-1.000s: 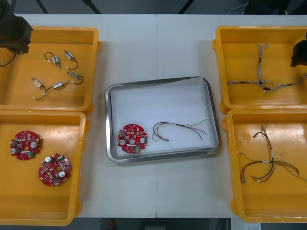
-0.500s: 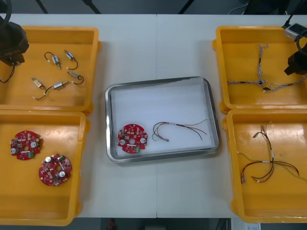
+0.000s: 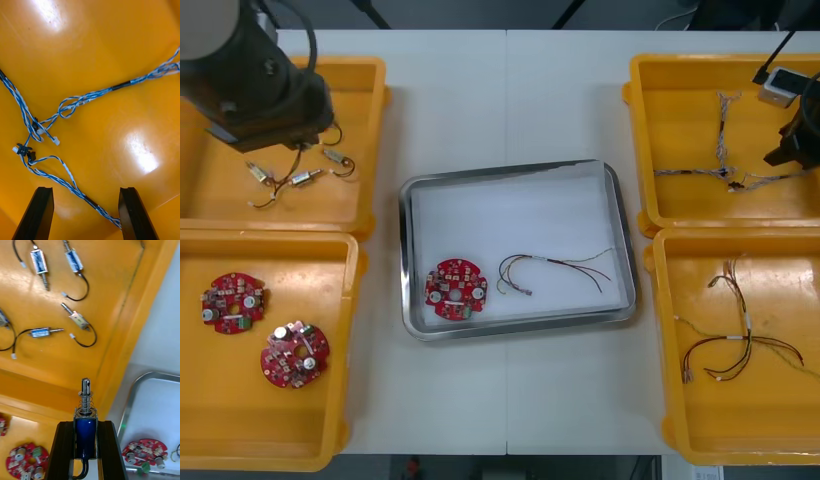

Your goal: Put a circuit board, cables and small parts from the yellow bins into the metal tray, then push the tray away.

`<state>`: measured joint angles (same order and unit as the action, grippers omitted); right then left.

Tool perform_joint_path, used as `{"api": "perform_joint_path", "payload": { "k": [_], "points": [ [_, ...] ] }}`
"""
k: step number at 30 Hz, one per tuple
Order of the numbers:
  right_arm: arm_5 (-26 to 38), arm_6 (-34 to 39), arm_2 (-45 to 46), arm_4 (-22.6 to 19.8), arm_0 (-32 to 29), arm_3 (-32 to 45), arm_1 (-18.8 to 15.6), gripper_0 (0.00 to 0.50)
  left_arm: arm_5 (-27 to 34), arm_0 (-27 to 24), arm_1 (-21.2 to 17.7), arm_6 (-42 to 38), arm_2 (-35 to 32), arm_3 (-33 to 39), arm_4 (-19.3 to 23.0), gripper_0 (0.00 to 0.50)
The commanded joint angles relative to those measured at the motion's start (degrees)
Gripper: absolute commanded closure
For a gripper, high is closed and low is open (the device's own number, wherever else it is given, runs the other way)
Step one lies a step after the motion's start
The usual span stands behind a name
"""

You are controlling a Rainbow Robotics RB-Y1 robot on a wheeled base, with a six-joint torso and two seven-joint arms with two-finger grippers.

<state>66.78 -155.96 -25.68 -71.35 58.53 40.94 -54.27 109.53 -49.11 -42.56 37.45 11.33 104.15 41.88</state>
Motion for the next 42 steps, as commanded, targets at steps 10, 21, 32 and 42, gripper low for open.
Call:
{"api": "perform_joint_path", "payload": {
  "k": [10,21,32,42],
  "points": [
    [-5.43,0.96,-2.44,-0.9,-4.65,3.35,-5.41,0.0,-6.61,0.06,15.05,-11.44,14.51,-4.92,-15.51,0.5],
    [-12.55,0.96,-11.76,-4.76,-4.65,3.35,-4.97,0.0,-12.5,0.24,19.62,-20.05,24.52,-9.49,-19.12,0.5],
    [-12.64,0.96,-12.55,-5.29,-5.45,3.35,-3.39,0.0,-18.13,0.33,20.59,-21.19,29.36,-15.47,-21.93,0.5],
    [-14.84,0.96,-12.55,-8.37,-7.12,2.3,-1.63,0.0,-19.53,0.41,20.59,-21.1,29.71,-16.53,-21.4,0.5]
  ]
}}
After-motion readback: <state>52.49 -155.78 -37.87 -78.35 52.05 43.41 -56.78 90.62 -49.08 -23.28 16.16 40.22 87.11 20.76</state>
